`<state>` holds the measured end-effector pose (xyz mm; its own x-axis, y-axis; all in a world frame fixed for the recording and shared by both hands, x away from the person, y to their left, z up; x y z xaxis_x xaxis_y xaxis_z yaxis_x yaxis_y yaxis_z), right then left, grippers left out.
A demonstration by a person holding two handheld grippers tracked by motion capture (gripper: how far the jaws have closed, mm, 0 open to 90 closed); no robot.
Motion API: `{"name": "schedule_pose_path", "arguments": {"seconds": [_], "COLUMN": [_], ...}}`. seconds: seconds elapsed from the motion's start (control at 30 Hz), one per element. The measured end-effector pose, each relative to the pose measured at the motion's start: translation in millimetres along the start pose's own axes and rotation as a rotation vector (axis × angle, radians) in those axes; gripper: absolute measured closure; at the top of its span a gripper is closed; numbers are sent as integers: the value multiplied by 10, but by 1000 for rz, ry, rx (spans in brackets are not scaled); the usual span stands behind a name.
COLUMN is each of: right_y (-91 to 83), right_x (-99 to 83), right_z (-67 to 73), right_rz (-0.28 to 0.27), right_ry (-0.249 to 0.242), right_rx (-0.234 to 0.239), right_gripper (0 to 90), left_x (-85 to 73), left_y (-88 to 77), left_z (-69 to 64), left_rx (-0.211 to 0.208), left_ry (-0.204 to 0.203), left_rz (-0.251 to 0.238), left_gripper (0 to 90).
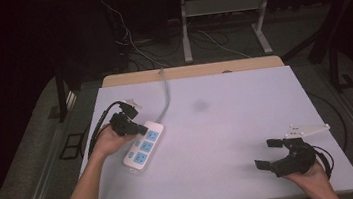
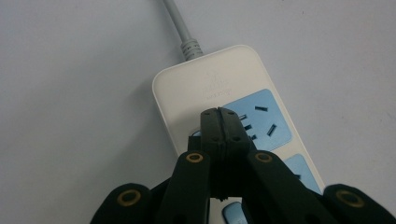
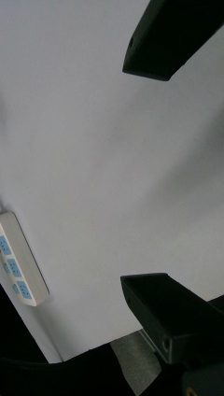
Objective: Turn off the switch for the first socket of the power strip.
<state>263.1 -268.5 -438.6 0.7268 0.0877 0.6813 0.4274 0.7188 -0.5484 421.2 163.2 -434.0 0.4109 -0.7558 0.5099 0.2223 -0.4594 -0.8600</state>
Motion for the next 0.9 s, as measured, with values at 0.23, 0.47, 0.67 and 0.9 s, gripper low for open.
{"name": "schedule_pose_path", "arguments": {"seconds": [0.23,0.47,0.67,0.9], "right_y": [-10,-29,-26,-19], "right_x": [-3,-6,7,0], "right_z": [10,20,-26,-11], "right_rz": [-2,-6,-5,-2], "right_ry": [-4,-8,0,-2], "right_rx": [1,4,-3,-6], "right_gripper": [6,6,6,6], "left_x": [-43,-173,-154,-138], "left_y": [2,-8,-8,-11], "left_z": [35,117,85,61], "left_rx": [-31,-51,-23,-1], "left_ry": [-51,-135,-118,-110], "left_rz": [-36,-132,-119,-108], "left_gripper": [898,899,898,897]}}
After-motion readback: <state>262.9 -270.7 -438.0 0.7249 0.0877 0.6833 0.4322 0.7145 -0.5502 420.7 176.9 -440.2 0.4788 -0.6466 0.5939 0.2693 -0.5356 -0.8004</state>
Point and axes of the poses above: each handheld gripper's, and its own axes: y roughly forward along the jaws, x roughly out of its top, z roughly to its left, the point moved 4 cm from there along y, roughly forward along the jaws, and after that the axes turned 13 degrees about y, right-handed, at the moved point
